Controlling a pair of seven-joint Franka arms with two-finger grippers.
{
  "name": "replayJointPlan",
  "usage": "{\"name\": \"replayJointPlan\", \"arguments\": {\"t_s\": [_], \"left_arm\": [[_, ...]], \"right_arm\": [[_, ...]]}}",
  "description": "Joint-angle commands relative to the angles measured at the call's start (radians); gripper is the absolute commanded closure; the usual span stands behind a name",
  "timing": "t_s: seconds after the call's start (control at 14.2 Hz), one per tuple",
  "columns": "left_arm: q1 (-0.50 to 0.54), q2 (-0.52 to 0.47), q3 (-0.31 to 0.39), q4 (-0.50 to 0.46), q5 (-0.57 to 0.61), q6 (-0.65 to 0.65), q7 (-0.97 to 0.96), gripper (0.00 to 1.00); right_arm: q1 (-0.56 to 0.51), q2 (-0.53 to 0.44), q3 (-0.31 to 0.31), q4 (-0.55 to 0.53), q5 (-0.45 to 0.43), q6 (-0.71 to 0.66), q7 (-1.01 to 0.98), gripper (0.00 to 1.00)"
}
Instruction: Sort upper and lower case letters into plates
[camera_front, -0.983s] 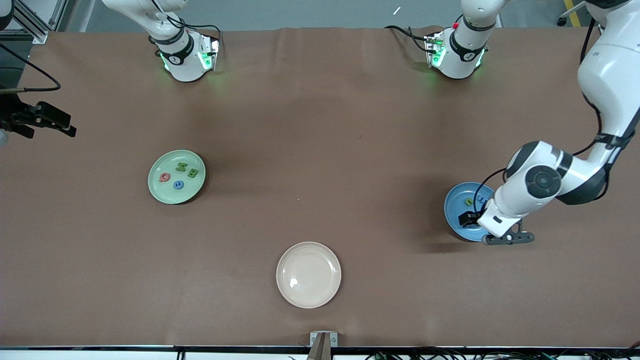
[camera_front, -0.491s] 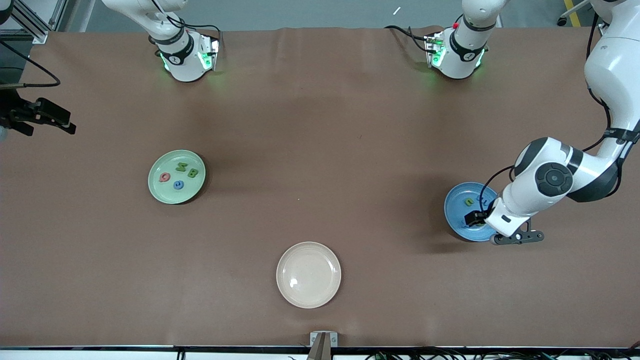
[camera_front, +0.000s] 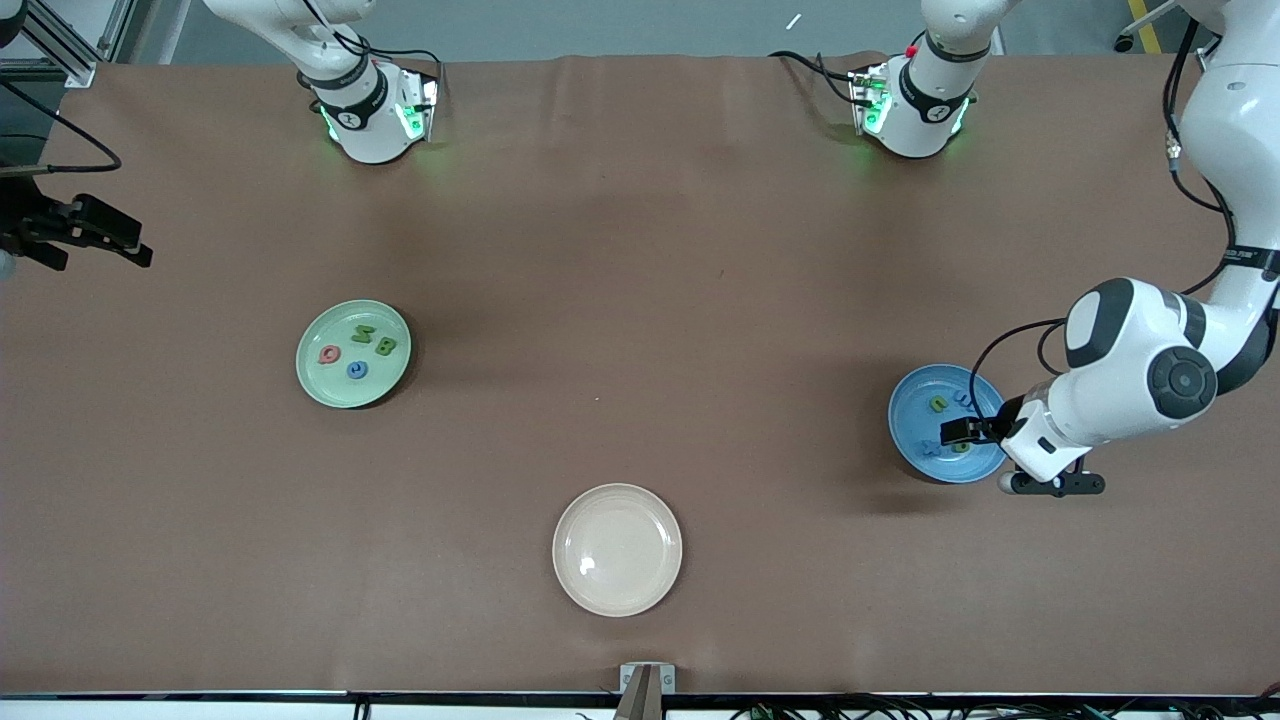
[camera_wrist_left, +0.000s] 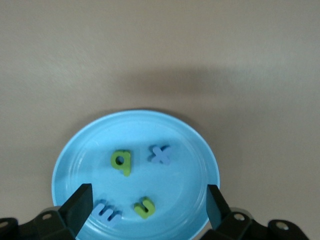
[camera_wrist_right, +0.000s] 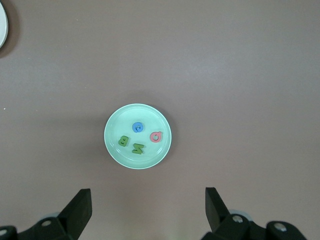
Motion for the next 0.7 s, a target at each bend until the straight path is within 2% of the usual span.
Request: {"name": "replayJointPlan", "arguments": {"t_s": [0.0, 0.07, 0.14, 0.21, 0.63], "left_arm": [[-0.353, -0.185, 0.385, -0.015, -0.244, -0.019, 0.124, 0.0], [-0.471, -0.213, 0.508, -0.024, -0.317, -0.022, 0.151, 0.0], [-0.55, -0.231, 0.594, -0.03, -0.363, -0.04, 0.176, 0.0], [-0.581, -0.242, 0.625, -0.033, -0.368, -0.046, 0.181, 0.0], [-0.579, -0.339, 0.627, -0.101, -0.366, -0.051, 0.17, 0.0]], "right_arm": [[0.006, -0.028, -0.002, -0.028, -0.001, 0.003, -0.007, 0.0], [0.004, -0.028, -0.002, -0.028, -0.001, 0.003, -0.007, 0.0], [0.004, -0.028, -0.002, -0.028, -0.001, 0.003, -0.007, 0.0], [0.004, -0.028, -0.002, -0.028, -0.001, 0.004, -0.007, 0.0], [0.006, -0.028, -0.002, -0.028, -0.002, 0.004, -0.01, 0.0]]}}
